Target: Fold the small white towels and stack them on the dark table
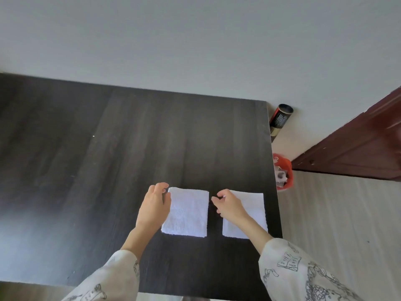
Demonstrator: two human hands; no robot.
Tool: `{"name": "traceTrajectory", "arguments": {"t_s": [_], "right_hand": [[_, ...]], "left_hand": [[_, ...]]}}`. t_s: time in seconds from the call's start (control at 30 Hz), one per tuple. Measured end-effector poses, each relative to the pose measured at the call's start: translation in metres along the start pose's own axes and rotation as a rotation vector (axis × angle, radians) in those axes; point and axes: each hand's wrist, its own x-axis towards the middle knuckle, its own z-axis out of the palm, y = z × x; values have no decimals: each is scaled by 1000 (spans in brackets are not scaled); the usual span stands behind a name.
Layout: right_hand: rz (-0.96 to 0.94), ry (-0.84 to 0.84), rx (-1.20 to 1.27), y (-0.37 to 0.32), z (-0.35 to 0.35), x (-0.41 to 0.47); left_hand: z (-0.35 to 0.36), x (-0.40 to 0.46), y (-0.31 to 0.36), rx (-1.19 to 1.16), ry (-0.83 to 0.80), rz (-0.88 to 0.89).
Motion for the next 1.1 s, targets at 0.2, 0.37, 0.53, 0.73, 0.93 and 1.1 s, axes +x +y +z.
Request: {"name": "traceTrajectory", "arguments": {"t_s": [0.2, 0.37, 0.53, 0.73, 0.93, 1.1], "right_hand": [[-122, 146, 264, 17, -79, -62], [-146, 320, 477, 98, -149, -136], [-146, 551, 664, 218, -206, -238], [-30, 827, 764, 381, -257, -376], [69, 1125, 917, 524, -290, -507], [160, 1333, 1009, 628, -303, -591]], "left_hand": [[10, -26, 98, -29, -37, 342], [60, -89, 195, 14, -198, 606], [141, -186, 278, 29, -359, 854], [258, -323, 368, 43, -536, 1109], [373, -472, 454, 15, -730, 1317], [469, -579, 505, 24, -865, 1487]]}}
